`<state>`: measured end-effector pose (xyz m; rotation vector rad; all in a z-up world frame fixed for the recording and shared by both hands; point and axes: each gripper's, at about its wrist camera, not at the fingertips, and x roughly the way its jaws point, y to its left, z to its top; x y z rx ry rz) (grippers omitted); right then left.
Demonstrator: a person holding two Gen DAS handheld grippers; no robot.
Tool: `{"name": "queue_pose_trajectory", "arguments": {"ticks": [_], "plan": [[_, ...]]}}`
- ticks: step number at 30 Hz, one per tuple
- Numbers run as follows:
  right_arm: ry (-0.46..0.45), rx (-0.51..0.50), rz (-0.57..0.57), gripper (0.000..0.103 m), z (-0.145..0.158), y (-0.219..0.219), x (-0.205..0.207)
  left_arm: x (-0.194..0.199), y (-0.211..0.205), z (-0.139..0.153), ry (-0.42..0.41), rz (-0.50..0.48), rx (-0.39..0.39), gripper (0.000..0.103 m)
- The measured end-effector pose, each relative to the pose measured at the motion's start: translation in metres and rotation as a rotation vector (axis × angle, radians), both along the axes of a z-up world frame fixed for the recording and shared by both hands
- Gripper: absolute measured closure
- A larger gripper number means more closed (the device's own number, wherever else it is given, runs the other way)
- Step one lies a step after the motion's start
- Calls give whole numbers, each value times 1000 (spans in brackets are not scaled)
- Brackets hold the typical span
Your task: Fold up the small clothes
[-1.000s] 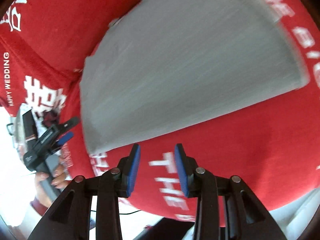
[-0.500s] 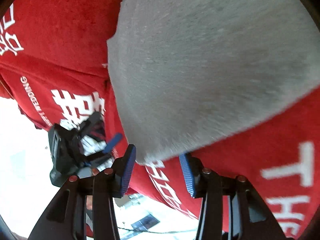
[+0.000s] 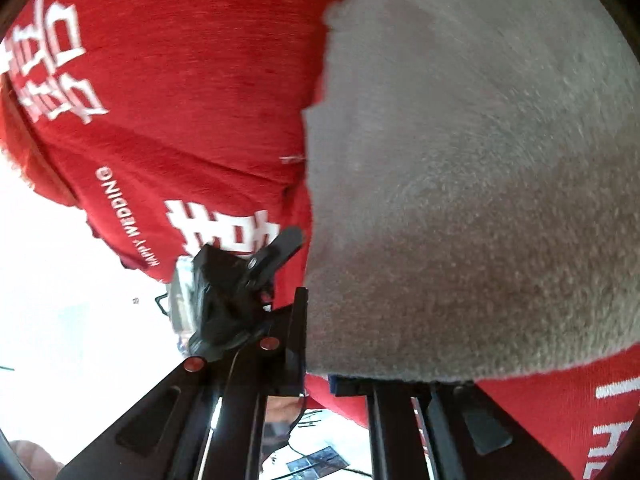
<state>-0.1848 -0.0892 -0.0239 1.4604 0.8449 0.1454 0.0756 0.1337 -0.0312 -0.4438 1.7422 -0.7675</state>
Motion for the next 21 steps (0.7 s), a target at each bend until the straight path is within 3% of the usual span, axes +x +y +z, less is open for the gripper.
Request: {"name": "queue_pose_trajectory", "arguments": {"ticks": [4, 7, 9, 11, 13, 17, 21], "plan": [[-8, -27, 15, 95, 7, -3, -2, 7, -33, 7, -39, -52, -33, 1], [11, -33, 30, 95, 3, 3, -3, 6, -58, 9, -88, -118, 6, 5], [31, -36, 42, 95, -1, 9, -1, 4, -70, 8, -130, -175, 83, 27], [53, -42, 56, 95, -5, 11, -4, 2, -74, 1, -143, -211, 164, 63], [71, -42, 68, 95, -7, 12, -7, 4, -71, 0, -153, -200, 179, 76], [150, -59, 147, 91, -8, 11, -16, 1, -72, 11, -194, -190, 190, 86], [207, -150, 266, 89, 6, 6, -39, -7, -82, 34, -244, -175, 173, 87]]}}
